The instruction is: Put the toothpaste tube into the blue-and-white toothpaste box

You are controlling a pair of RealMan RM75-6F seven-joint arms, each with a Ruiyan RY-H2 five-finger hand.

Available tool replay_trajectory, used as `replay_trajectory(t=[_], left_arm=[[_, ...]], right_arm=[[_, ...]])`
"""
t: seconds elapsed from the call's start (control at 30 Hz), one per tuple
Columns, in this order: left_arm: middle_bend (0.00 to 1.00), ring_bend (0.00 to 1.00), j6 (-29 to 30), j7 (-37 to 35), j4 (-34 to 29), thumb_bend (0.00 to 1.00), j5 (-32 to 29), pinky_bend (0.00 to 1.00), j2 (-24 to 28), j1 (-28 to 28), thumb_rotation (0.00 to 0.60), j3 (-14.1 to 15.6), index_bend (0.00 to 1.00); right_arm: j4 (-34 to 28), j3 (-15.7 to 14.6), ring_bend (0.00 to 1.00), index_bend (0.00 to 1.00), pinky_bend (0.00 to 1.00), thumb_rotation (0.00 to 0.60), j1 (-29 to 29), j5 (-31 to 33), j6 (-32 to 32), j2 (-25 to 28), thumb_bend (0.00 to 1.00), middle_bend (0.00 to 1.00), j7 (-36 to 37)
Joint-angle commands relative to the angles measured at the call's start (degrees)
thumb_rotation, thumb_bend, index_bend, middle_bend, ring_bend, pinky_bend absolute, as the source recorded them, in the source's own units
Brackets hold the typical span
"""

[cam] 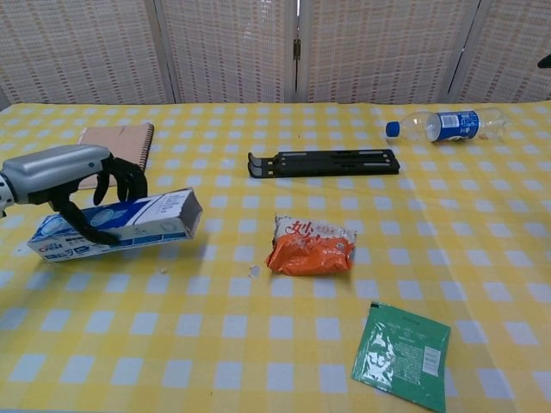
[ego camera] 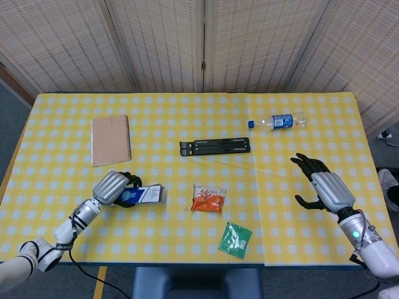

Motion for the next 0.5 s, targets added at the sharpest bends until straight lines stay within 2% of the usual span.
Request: replay_trajectory(t=[0.03, 0.17, 0.27, 0.37, 0.5], left_arm=[[0.48, 0.37, -2.96, 2.53, 2.55, 0.15, -0.76, 0.46, -1.57, -0.66, 0.600, 0.92, 0.41], [0.25, 0.14, -3.55, 3.94, 1.38, 0.15, -2.59, 0.22, -1.29, -0.41, 0.600, 0.12, 0.22], [0.09, 0.02, -2.69, 3.69, -1.11, 0.15, -3.82, 0.12, 0.13, -0.11, 0.600, -0.91, 0.10], [0.01, 0.00, -1.15, 2.20, -5.46, 0.14, -4.69, 0.04, 2.57, 0.34, 0.600, -1.83, 0.04], [0.00, 0.00, 1.61, -1.58, -13.20, 0.14, -5.05, 0.00, 7.79, 1.29, 0.600, -2.59, 0.03]], right_arm=[[0.53, -0.08, 0.00, 0.00, 0.00, 0.600, 0.33, -0.16, -0.29, -0.50, 0.39, 0.00, 0.18], [0.90, -0.12, 0.00, 0.00, 0.00, 0.600, 0.69, 0.03, -1.04, -0.42, 0.39, 0.00, 1.53], [1.15, -0.10, 0.00, 0.00, 0.00, 0.600, 0.66, -0.14, -0.80, -0.24, 0.39, 0.00, 2.12], [1.17, -0.28, 0.00, 0.00, 0.00, 0.600, 0.49, -0.72, -0.60, 0.09, 0.39, 0.00, 2.87], [1.19, -0.56, 0.00, 0.00, 0.00, 0.600, 0.53, -1.98, -0.83, 0.84, 0.39, 0.00, 4.02]])
